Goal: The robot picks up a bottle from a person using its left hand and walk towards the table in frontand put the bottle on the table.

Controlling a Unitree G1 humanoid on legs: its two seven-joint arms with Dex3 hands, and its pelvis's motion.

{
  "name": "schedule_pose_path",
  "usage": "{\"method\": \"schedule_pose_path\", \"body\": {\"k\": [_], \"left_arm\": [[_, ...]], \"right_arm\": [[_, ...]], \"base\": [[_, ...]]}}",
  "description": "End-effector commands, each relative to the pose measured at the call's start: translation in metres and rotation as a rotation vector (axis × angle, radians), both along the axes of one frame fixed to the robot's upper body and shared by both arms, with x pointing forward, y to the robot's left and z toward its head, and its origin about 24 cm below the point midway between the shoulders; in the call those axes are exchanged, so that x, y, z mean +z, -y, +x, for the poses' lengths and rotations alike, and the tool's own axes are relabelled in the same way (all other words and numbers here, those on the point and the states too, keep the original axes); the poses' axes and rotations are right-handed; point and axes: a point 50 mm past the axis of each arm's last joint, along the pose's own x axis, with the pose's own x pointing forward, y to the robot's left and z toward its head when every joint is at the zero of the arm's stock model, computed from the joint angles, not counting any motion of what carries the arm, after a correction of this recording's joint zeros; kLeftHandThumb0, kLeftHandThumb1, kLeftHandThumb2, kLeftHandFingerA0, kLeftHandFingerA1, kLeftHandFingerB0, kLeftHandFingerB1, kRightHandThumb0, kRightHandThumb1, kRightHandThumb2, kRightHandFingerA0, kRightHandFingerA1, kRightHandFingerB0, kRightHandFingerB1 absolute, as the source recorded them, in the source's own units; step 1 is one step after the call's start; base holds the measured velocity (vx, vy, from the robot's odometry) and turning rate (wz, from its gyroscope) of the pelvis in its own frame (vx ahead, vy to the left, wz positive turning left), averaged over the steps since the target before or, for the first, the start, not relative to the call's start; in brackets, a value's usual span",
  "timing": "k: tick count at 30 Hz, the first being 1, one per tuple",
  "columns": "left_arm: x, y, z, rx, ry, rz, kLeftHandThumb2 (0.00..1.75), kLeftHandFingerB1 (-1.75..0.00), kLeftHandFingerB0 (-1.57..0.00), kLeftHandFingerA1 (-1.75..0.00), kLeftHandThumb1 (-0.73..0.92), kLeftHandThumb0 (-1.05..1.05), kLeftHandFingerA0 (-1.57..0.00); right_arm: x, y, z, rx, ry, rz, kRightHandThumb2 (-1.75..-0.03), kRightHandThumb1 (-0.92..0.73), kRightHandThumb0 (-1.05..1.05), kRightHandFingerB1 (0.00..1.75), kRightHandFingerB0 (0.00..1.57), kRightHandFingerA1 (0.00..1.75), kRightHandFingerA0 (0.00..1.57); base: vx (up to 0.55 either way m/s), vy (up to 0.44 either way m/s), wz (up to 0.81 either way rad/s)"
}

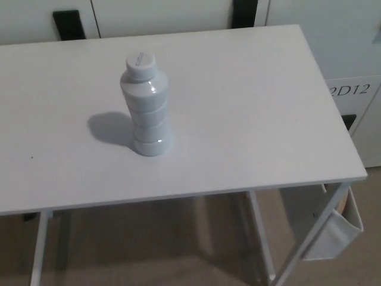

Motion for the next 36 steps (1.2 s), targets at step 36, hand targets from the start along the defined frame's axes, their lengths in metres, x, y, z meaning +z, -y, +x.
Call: {"method": "schedule_pose_path", "body": {"k": [36], "left_arm": [[-0.117, -0.053, 0.119, 0.25, -0.353, 0.631, 0.65, -0.64, -0.42, -0.74, 0.7, -0.67, -0.45]], "right_arm": [[0.004, 0.004, 0.062, -0.004, 0.123, -0.004, -0.64, -0.79, -0.48, 0.39, 0.52, 0.43, 0.61]], "base": [[0.0, 0.0, 0.0]]}}
